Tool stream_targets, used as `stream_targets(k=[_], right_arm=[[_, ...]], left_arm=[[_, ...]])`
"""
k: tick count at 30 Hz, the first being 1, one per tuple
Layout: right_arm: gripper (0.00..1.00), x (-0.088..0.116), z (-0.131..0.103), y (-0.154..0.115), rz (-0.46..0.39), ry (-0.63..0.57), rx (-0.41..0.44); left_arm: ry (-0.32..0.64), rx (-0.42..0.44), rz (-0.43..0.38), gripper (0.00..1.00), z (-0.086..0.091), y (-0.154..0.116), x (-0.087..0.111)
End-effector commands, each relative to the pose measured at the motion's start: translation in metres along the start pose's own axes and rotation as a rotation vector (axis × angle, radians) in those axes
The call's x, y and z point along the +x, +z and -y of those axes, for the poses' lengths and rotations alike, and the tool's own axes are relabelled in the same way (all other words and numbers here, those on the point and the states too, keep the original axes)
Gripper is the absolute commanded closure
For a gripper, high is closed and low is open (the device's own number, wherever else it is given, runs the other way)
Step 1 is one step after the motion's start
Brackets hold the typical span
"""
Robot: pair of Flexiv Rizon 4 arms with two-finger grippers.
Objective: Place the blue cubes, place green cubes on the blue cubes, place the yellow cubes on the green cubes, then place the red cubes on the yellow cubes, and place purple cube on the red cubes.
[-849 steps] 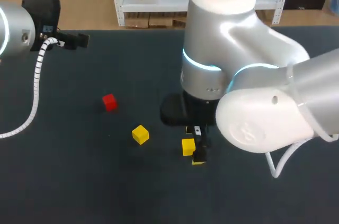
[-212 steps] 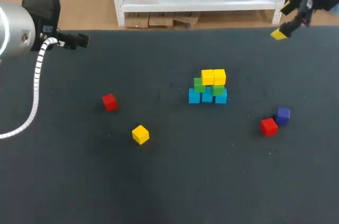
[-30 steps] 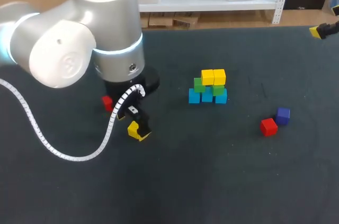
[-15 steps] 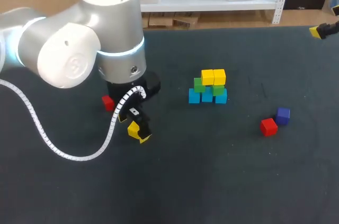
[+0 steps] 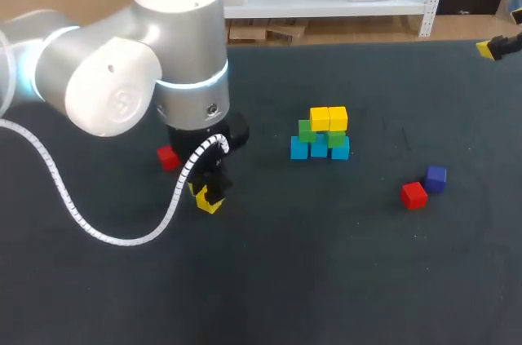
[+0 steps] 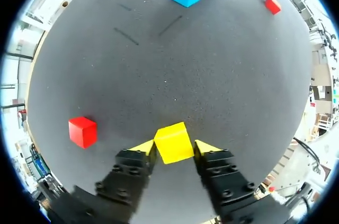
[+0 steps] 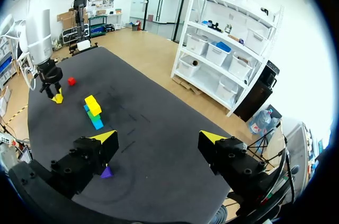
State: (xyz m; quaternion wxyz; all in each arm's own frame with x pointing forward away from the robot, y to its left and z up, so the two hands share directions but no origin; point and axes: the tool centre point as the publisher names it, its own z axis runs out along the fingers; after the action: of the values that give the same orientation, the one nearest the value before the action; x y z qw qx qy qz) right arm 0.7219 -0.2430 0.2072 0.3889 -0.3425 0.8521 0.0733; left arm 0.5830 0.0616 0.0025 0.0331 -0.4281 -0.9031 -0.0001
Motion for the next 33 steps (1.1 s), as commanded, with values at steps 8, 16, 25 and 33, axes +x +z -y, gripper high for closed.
stream_targets(k=[8, 16, 25, 33], right_arm=[[0.00, 0.001, -0.004, -0.002, 0.000, 0.002, 0.039], [0.00, 0.001, -0.004, -0.002, 0.000, 0.002, 0.039], [0.00, 0.001, -0.004, -0.002, 0.000, 0.002, 0.039], [0.00, 0.001, -0.004, -0.002, 0.000, 0.002, 0.039]], left_arm=[[0.239, -0.063, 0.062, 1.00, -0.001, -0.018, -0.007], [0.421, -0.124, 0.159, 1.00, -0.038, -0.072, -0.016], [0.500, -0.116, 0.198, 1.00, -0.057, -0.107, -0.046], [0.579, -0.117, 0.134, 1.00, -0.054, -0.107, -0.082]])
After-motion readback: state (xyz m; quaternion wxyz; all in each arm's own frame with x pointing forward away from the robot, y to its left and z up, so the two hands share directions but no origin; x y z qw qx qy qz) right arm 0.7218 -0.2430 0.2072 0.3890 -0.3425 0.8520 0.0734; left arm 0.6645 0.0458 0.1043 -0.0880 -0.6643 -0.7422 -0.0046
